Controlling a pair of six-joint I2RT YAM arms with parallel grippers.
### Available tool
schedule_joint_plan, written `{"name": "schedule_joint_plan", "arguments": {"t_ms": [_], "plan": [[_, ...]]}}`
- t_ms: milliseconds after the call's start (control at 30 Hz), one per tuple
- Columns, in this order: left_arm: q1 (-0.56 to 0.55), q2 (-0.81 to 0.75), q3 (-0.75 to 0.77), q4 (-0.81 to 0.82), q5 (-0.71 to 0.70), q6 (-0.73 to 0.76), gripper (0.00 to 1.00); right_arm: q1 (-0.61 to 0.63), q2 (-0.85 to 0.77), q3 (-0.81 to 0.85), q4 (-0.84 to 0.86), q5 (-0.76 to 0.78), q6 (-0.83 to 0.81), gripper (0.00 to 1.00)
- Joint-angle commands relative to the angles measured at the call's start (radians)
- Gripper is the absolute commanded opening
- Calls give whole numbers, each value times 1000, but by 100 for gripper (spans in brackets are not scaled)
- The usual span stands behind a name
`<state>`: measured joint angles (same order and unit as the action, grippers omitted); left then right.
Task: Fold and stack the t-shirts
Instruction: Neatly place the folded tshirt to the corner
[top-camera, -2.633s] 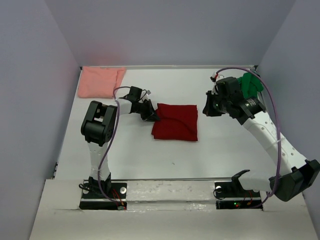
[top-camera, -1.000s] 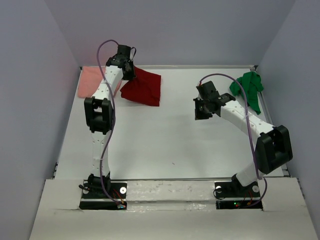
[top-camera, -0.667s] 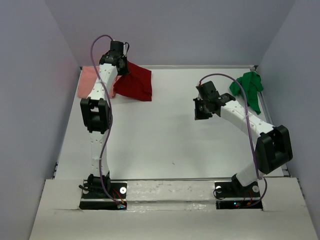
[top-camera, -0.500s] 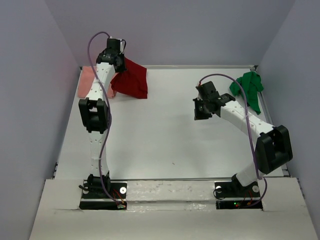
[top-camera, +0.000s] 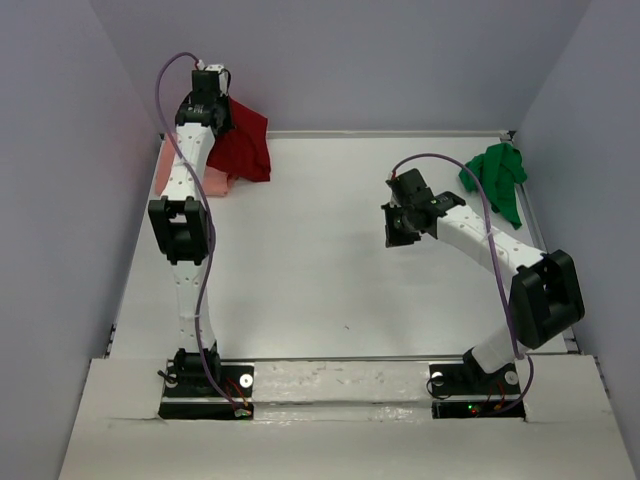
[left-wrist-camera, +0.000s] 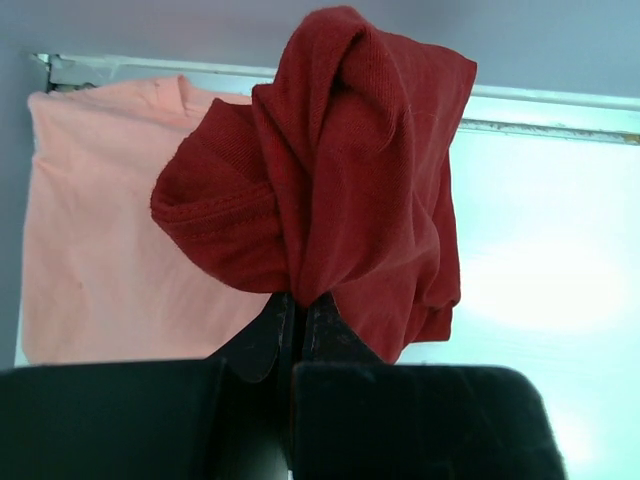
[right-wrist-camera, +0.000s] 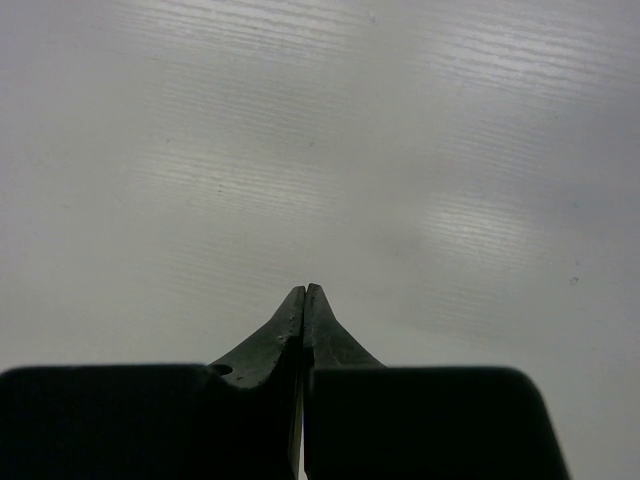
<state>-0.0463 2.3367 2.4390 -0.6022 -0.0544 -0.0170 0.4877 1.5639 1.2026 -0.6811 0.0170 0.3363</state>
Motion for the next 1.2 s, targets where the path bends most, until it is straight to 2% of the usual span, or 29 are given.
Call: {"name": "schedule_joint_plan", "arguments": {"t_ms": [0, 167, 433, 567, 800, 1000, 1167], "plan": [[23, -16, 60, 76, -16, 60, 0, 8, -16, 11, 5, 17, -8, 0], [85, -7, 60, 90, 7, 74, 0, 8, -30, 9, -8, 0, 0, 0], [125, 35, 81, 111, -1, 130, 0, 26, -56, 8, -37, -5, 1, 0], [141, 62, 83, 136, -62, 147, 0, 35, -54, -21, -41, -6, 6, 0], [161, 102, 87, 183, -84, 173, 0, 57, -74, -41, -49, -6, 23, 0], [207, 104, 92, 219, -27, 132, 0, 66, -38, -43, -51, 6, 23, 0], [238, 104, 112, 235, -44, 121, 0, 66, -21, -35, -48, 6, 23, 0]]}}
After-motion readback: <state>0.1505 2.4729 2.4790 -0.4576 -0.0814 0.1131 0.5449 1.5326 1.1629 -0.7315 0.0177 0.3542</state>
